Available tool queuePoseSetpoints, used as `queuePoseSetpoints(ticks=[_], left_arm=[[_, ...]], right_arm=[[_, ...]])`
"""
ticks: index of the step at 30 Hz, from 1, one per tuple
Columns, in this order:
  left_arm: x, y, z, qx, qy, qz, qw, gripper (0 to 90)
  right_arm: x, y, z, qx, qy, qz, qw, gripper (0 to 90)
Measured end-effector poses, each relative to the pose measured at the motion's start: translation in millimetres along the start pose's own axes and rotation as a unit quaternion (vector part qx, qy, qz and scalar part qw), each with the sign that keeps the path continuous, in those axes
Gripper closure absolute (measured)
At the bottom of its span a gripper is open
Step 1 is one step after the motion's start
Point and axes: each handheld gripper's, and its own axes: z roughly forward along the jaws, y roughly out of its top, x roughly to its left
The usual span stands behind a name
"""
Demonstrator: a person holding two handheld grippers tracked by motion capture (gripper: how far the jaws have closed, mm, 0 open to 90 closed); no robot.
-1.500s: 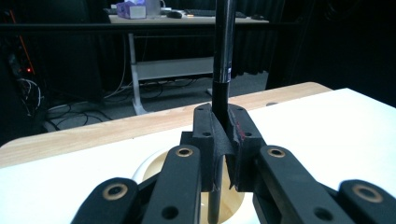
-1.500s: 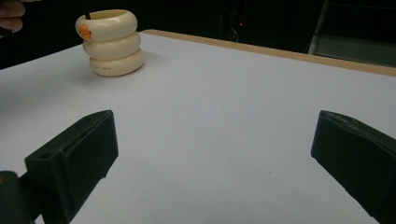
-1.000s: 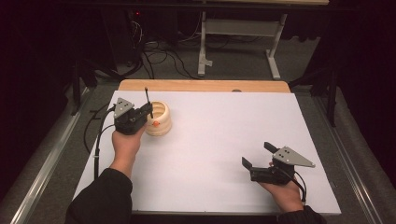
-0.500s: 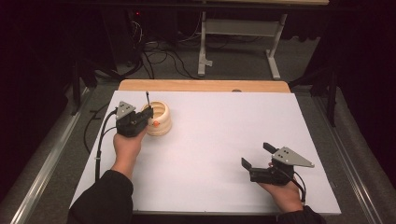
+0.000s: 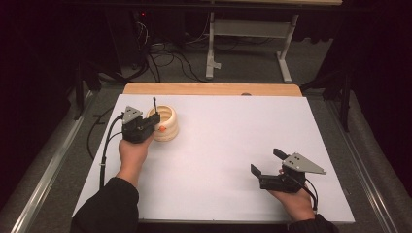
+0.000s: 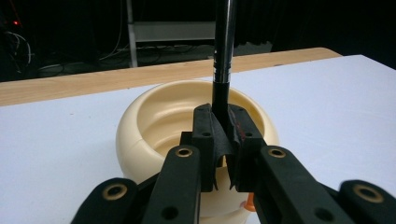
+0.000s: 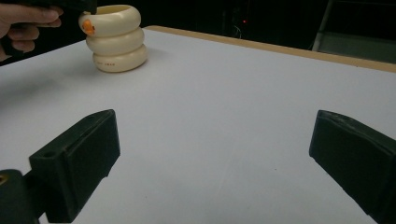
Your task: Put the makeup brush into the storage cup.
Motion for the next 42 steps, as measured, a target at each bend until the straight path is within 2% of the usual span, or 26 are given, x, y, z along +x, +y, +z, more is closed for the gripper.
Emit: queuePoseSetpoints(ticks=[2, 4, 8, 16, 23, 30, 36, 42], left_arm=[[-1.0, 0.2, 0.1, -0.003, -0.009, 0.0, 1.0, 79.7], [-2.3, 0.2, -0.3, -0.006, -0.014, 0.008, 0.9998, 71.8], [-2.3, 0.6, -1.4, -0.009, -0.022, 0.005, 0.9997, 62.4], [-2.3, 2.3, -4.6, -0.014, -0.021, 0.005, 0.9997, 56.5], [-3.4, 2.7, -7.9, -0.004, -0.026, 0.001, 0.9997, 51.0], [-17.2, 4.6, -19.0, 0.003, -0.038, 0.009, 0.9992, 42.1], [-24.3, 1.0, -34.8, -0.005, -0.042, -0.002, 0.9991, 36.8], [-27.4, -4.5, -50.3, -0.007, -0.045, -0.003, 0.999, 31.5]], right_arm=[[0.1, 0.0, 0.1, 0.0, 0.001, 0.0, 1.0, 3.3], [0.5, -0.1, 0.2, 0.001, 0.002, 0.001, 1.0, 3.6], [2.4, -0.3, 1.2, 0.004, 0.004, -0.002, 1.0, 3.7], [2.1, -0.3, 1.2, 0.004, 0.001, -0.004, 1.0, 3.7], [1.8, -0.3, 1.1, 0.002, 0.001, -0.004, 1.0, 3.7], [2.4, 0.3, 0.2, 0.004, 0.0, -0.003, 1.0, 3.7], [2.4, 1.0, -0.6, 0.0, 0.0, -0.005, 1.0, 3.7], [3.1, 1.2, -1.6, -0.001, 0.0, -0.006, 1.0, 3.7]])
